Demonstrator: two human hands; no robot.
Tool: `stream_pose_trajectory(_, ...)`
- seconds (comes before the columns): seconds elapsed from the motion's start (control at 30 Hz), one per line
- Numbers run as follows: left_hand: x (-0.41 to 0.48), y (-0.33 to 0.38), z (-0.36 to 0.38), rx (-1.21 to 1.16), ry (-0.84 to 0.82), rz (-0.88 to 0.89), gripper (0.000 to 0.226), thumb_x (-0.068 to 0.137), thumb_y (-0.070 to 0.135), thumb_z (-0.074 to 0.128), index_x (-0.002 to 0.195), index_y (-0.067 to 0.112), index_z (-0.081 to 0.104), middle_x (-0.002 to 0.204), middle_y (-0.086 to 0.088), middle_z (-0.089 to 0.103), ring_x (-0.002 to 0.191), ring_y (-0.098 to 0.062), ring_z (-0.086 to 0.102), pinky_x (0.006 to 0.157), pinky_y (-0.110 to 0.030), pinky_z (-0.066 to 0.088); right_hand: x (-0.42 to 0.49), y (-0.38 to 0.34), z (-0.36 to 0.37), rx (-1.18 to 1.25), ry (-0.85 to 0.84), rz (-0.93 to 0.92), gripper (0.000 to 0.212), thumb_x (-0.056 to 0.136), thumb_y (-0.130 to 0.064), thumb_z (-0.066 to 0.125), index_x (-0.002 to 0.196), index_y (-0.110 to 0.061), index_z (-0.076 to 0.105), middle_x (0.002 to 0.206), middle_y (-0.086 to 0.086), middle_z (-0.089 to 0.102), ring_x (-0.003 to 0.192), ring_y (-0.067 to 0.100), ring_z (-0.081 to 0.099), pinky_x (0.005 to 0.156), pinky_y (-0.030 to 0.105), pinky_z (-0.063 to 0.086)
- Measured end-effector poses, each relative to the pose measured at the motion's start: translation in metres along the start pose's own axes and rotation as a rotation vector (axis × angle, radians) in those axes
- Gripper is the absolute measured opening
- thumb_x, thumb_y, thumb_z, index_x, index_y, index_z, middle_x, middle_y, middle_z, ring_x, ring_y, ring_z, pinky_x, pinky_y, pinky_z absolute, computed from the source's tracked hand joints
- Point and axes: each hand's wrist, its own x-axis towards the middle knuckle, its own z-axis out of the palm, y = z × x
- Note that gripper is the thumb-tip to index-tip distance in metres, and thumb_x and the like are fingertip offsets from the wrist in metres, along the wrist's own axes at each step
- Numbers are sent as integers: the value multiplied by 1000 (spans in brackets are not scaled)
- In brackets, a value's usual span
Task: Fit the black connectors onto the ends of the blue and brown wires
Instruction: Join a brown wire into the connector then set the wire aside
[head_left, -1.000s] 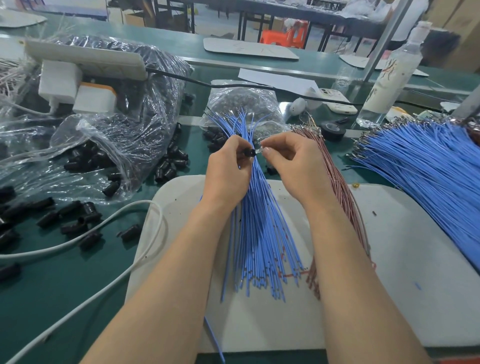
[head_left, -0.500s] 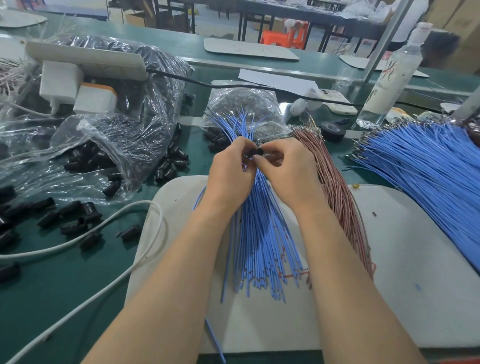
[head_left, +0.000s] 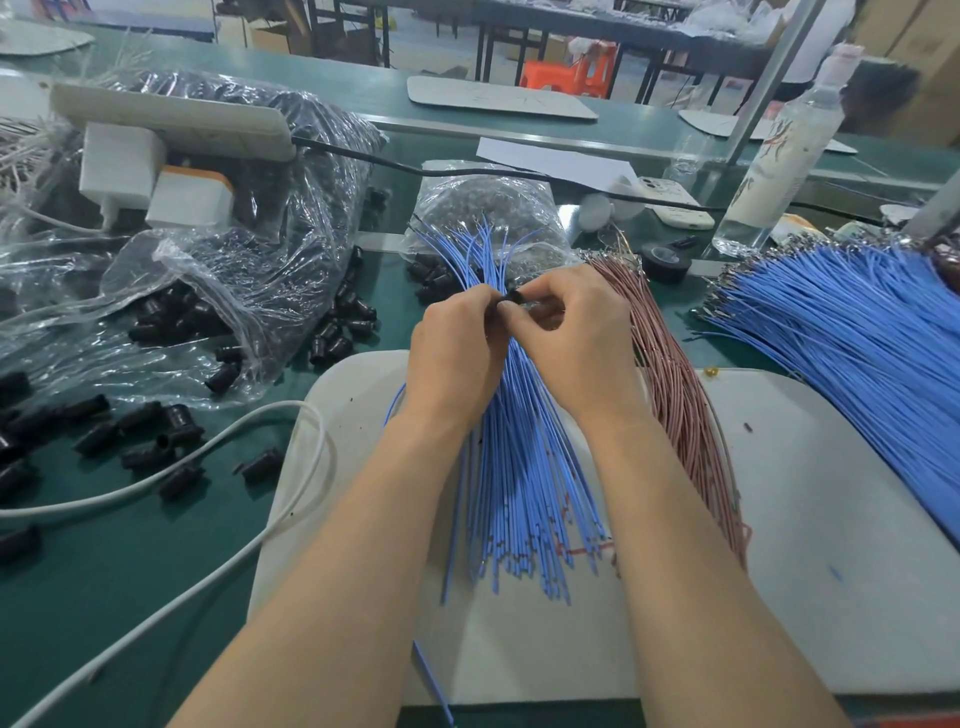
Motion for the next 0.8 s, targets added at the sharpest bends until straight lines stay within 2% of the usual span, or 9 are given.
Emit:
stream_pose_trajectory(0.2, 1, 0, -1, 0, 21, -11, 14, 88, 8, 51, 89, 6, 64, 76, -10, 66, 75, -34, 58, 68, -41, 48, 0, -2, -1, 12, -42, 5, 17, 79, -18, 76, 90, -8, 69, 92, 3, 59, 76, 16, 62, 79, 30, 51)
stream_pose_trajectory(0.47, 3, -5, 0, -60, 49, -10, 9, 83, 5, 54, 82, 7, 63, 66, 0, 58, 66, -29, 54, 62, -33, 44, -1, -5, -5, 63, -84, -3, 17, 79, -14, 75, 93, -7, 69, 90, 0, 56, 81, 20, 63, 82, 36, 52)
stream_pose_trajectory(0.57, 3, -6, 0, -79, 59, -7, 8, 81, 4, 55, 81, 8, 62, 66, -2, 61, 65, -28, 54, 62, -34, 45, -1, -4, -7, 90, -110, 0, 17, 79, -13, 74, 94, -7, 69, 92, 0, 57, 82, 18, 64, 82, 34, 53)
stream_pose_trajectory(0.67, 3, -7, 1, -107, 62, 0, 6, 83, 5, 57, 81, 8, 63, 69, -4, 65, 67, -29, 57, 64, -36, 49, 1, -3, -10, 126, -126, 39, 13, 82, -11, 71, 95, -9, 71, 95, 3, 64, 82, 14, 65, 82, 26, 54)
stream_pose_trajectory(0.73, 4, -8, 2, -101, 59, -2, 5, 86, 9, 61, 83, 7, 64, 71, -5, 66, 68, -27, 59, 67, -37, 50, 3, -1, -15, 153, -103, 86, 12, 84, -8, 65, 93, -12, 72, 90, 0, 68, 79, 8, 65, 78, 18, 51)
stream_pose_trajectory(0.8, 4, -9, 4, -102, 46, -8, 4, 87, 8, 61, 83, 8, 64, 72, -4, 67, 69, -25, 61, 70, -37, 52, 4, 0, -20, 191, -79, 121, 14, 86, -6, 61, 93, -13, 71, 86, -4, 68, 78, 7, 64, 76, 17, 50)
